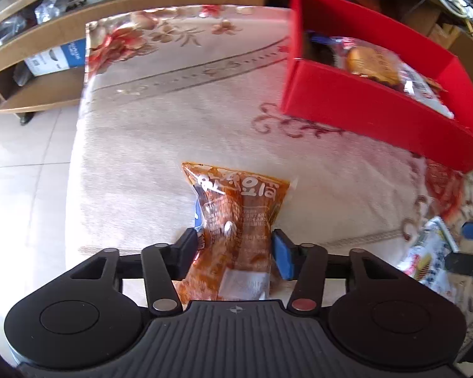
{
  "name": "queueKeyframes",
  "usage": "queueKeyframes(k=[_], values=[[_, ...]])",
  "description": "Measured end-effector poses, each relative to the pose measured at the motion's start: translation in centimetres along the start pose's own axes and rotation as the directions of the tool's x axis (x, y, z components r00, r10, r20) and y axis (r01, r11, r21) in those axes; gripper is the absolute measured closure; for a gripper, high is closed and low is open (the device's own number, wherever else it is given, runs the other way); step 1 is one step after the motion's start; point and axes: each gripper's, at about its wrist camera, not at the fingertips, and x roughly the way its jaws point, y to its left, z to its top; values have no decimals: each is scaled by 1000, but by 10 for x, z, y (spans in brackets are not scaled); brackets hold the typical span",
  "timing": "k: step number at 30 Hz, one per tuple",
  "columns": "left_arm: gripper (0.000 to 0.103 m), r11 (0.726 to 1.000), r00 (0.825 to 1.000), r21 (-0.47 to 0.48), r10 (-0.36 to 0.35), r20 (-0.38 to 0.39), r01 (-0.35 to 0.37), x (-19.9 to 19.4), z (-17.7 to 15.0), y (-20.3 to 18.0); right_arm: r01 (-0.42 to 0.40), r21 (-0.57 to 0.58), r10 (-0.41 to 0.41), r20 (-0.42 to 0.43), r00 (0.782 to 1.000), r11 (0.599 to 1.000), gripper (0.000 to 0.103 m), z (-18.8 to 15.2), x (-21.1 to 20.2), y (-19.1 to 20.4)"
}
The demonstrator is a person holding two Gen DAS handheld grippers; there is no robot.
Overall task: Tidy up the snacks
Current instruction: 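Move both tools back toward the remaining snacks on the table, then grasp the white duck-snack packet with the right tool while the left tool grasps the orange sausage bag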
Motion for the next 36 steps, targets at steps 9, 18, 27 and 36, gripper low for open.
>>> queueKeyframes(k=[9,18,27,36], values=[[49,998,999,37,-51,2,51,-3,-3,-23,-52,179,67,-76,995,982,49,-52,0,-10],[45,996,996,-9,-89,3,89,-5,-4,-17,-78,249,99,-75,992,965,39,-50,14,9],[37,997,997,-12,-76,1,76,-2,-5,-18,47,-23,-47,-22,999,999,44,-36,29,47],[24,999,1000,38,-24,-10,24,6,-8,-29,58,-117,-57,11,998,991,48,-41,18,52]])
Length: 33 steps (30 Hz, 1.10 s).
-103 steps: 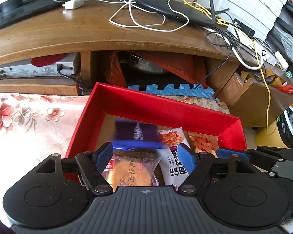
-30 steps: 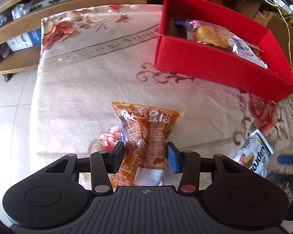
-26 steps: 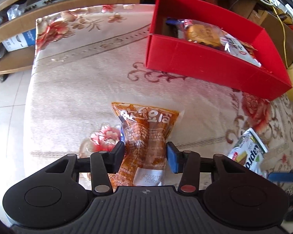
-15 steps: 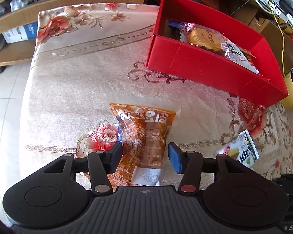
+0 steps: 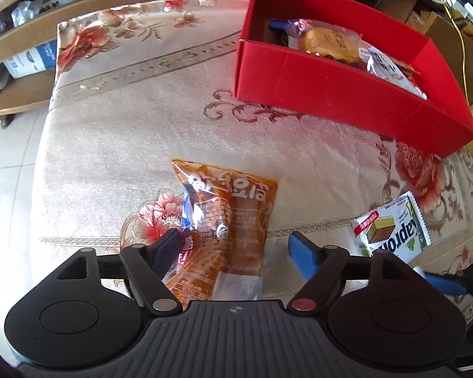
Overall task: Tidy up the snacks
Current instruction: 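Grasp the white duck-snack packet with the right tool while the left tool grasps the orange sausage bag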
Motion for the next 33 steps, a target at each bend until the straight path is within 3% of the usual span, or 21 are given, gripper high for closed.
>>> queueKeyframes(k=[2,3,7,22,27,30,33], values=[[36,999,999,22,40,4,-41,-1,-2,-5,2,5,-2,24,1000,1000,48,5,-6,-3],[36,999,999,26,46,6,-46,-2,-3,-6,5,8,-5,35,999,1000,48,7,-9,-5],[46,1000,1000,-14,5,23,-5,-9,-6,-2,0,34,-2,69,998,999,49,14,-18,-13],[56,992,993,-91,-82,81,89,-34,-12,4,-20,67,11,136,991,998,49,20,-37,-21],[48,992,995,-95,-72,67,78,-27,-11,4,-19,72,10,123,992,997,49,19,-34,-23],[25,995,998,-95,-38,53,43,-22,-9,4,-25,73,16,116,993,997,49,19,-33,-24],[24,994,999,-107,-34,26,36,-12,-6,8,-32,69,24,113,993,997,48,19,-33,-23]])
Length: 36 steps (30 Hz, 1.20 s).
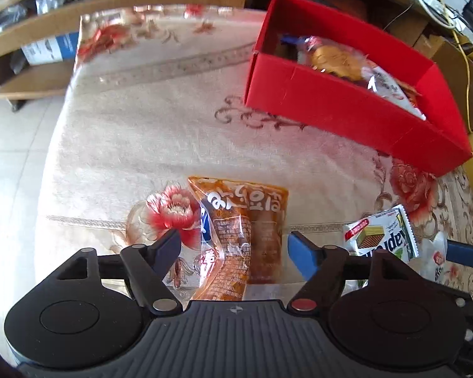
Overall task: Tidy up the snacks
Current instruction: 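Grasp the white duck-snack packet with the right tool while the left tool grasps the orange sausage bag, then lift the white packet with the right tool while the left tool lifts the orange bag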
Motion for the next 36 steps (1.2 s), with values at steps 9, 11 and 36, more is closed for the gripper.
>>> queueKeyframes(k=[9,11,36], values=[[47,997,999,67,45,-7,-45,-1,-14,-20,-7,4,7,9,1000,1000,49,0,-4,-2],[50,996,999,70,46,-2,-46,-4,-17,-22,-6,7,6,17,1000,1000,49,0,-7,-3],[20,999,1000,47,-10,-14,10,-7,-16,-33,-16,33,14,53,999,999,48,9,-19,-13]])
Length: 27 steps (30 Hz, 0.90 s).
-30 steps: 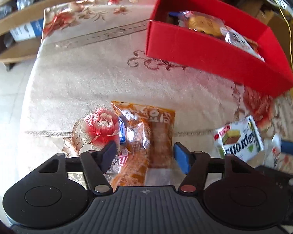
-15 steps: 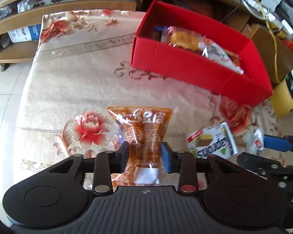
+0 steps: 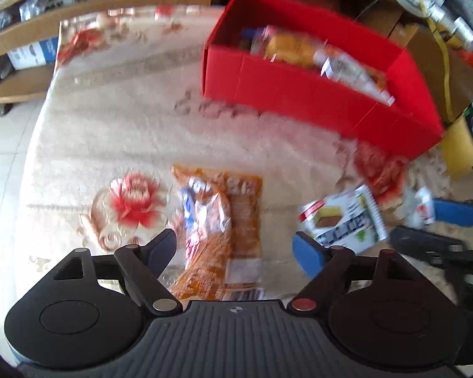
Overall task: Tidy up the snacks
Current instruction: 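Lift the white packet with the right tool while the left tool lifts the orange bag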
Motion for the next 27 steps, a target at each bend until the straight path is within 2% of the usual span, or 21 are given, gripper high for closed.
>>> queueKeyframes(k=[1,3,4,10,14,20,25,27], values=[[29,1000,999,1,14,-29,-14,7,-2,1,-3,-4,3,-1,1000,1000,48,-1,-1,1],[33,999,999,29,37,-33,-36,9,-6,-2,-10,-9,10,-1,1000,1000,49,-1,-2,2],[41,998,999,39,39,-29,-38,7,-8,-4,-11,-8,11,0,1000,1000,49,-2,-2,2],[49,1000,1000,8,1,-4,-1,-2,-14,-2,-19,-9,19,11,1000,1000,49,-1,-7,2],[55,998,998,-32,-50,28,51,-15,-12,3,-18,0,18,22,1000,1000,48,-1,-10,0],[57,994,994,-48,-96,56,98,-25,-11,3,-12,4,12,21,1000,1000,48,-1,-11,-1],[57,996,996,-24,-83,27,84,-16,-14,1,-12,5,12,19,1000,1000,48,-1,-10,-1],[53,997,997,-17,-68,26,69,-14,-16,-1,-16,3,16,14,1000,1000,49,-2,-9,0]])
